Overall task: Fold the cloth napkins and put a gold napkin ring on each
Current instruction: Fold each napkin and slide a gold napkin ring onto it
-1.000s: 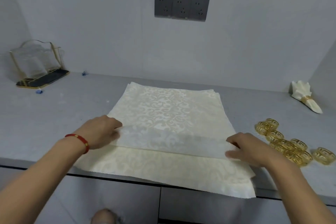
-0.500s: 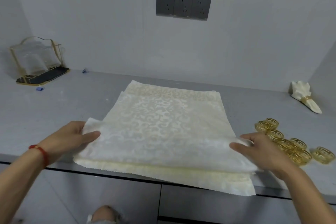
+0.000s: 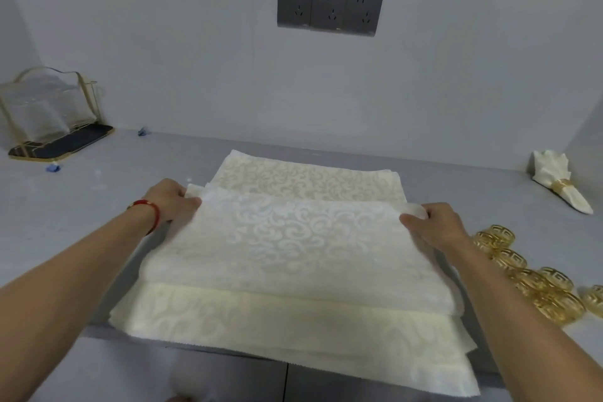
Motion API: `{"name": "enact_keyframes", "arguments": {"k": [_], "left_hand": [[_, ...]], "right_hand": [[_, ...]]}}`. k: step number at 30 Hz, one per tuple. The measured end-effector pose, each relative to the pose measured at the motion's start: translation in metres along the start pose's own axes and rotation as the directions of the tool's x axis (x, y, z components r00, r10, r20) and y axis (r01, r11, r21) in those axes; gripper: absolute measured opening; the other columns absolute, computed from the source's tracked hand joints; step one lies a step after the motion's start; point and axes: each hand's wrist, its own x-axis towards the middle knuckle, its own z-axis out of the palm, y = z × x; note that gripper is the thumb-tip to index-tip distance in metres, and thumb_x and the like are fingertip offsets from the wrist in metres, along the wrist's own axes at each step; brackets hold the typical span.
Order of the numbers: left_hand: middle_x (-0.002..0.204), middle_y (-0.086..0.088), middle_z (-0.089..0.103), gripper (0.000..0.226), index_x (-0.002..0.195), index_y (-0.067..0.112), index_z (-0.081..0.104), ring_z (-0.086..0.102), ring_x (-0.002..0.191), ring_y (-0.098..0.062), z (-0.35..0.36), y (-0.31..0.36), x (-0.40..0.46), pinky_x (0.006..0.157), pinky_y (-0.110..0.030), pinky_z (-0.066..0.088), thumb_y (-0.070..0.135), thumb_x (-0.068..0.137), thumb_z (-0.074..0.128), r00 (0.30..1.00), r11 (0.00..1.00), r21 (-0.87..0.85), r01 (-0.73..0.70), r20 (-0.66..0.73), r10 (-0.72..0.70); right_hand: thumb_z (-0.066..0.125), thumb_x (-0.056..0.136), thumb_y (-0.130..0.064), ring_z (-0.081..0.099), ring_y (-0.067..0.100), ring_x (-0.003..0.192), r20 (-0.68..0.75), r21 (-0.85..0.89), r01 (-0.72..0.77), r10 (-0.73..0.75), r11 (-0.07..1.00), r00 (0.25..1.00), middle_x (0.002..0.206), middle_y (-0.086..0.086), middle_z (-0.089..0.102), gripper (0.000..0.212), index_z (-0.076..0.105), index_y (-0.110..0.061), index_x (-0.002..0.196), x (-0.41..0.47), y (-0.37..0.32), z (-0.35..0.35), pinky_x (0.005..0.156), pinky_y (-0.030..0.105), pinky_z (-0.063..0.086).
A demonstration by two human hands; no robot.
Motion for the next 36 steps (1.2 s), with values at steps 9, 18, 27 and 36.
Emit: {"name": "enact_keyframes", "arguments": {"k": [9, 18, 27, 36], "left_hand": [[0.056, -0.010, 0.045, 0.048, 0.056, 0.012, 0.049, 0.044, 0.054, -0.024, 0.037, -0.016, 0.038, 0.061, -0.031, 0.031, 0.038, 0.091, 0.070, 0.996, 0.990, -0.136, 0.041, -0.072, -0.052], [0.071, -0.013, 0.065, 0.025, 0.078, 0.001, 0.074, 0.054, 0.062, -0.026, 0.038, -0.009, 0.041, 0.056, -0.027, 0.041, 0.020, 0.091, 0.065, 0.985, 0.993, -0.075, 0.094, -0.140, -0.104], [0.080, -0.010, 0.070, 0.029, 0.076, 0.014, 0.072, 0.060, 0.072, -0.028, 0.039, -0.011, 0.048, 0.075, -0.037, 0.049, 0.039, 0.091, 0.072, 0.980, 0.993, -0.104, 0.051, -0.185, -0.069], [0.074, -0.011, 0.070, 0.033, 0.075, 0.016, 0.072, 0.061, 0.068, -0.029, 0.040, -0.009, 0.051, 0.070, -0.038, 0.052, 0.045, 0.090, 0.071, 0.977, 0.995, -0.050, 0.084, -0.194, -0.092]], "right_hand": [[0.064, 0.089, -0.031, 0.047, 0.023, 0.057, -0.017, -0.031, -0.064, 0.064, 0.997, 0.998, 0.064, 0.007, 0.052, 0.033, 0.052, -0.011, 0.065, 0.024, 0.016, 0.021, 0.056, 0.033, 0.032], [0.064, 0.089, -0.025, 0.039, 0.022, 0.059, -0.064, 0.003, -0.080, 0.080, 0.997, 0.995, 0.061, 0.005, 0.043, 0.032, 0.043, -0.018, 0.066, 0.037, 0.030, 0.025, 0.060, 0.033, 0.030], [0.060, 0.087, -0.018, 0.035, 0.021, 0.055, -0.081, -0.089, -0.090, 0.083, 0.992, 0.993, 0.057, 0.002, 0.037, 0.035, 0.038, -0.017, 0.060, 0.044, 0.028, 0.024, 0.057, 0.033, 0.029], [0.062, 0.086, -0.017, 0.032, 0.022, 0.053, -0.093, -0.085, -0.128, 0.119, 0.988, 0.988, 0.055, 0.000, 0.033, 0.038, 0.036, -0.019, 0.058, 0.043, 0.026, 0.024, 0.056, 0.032, 0.026]]}}
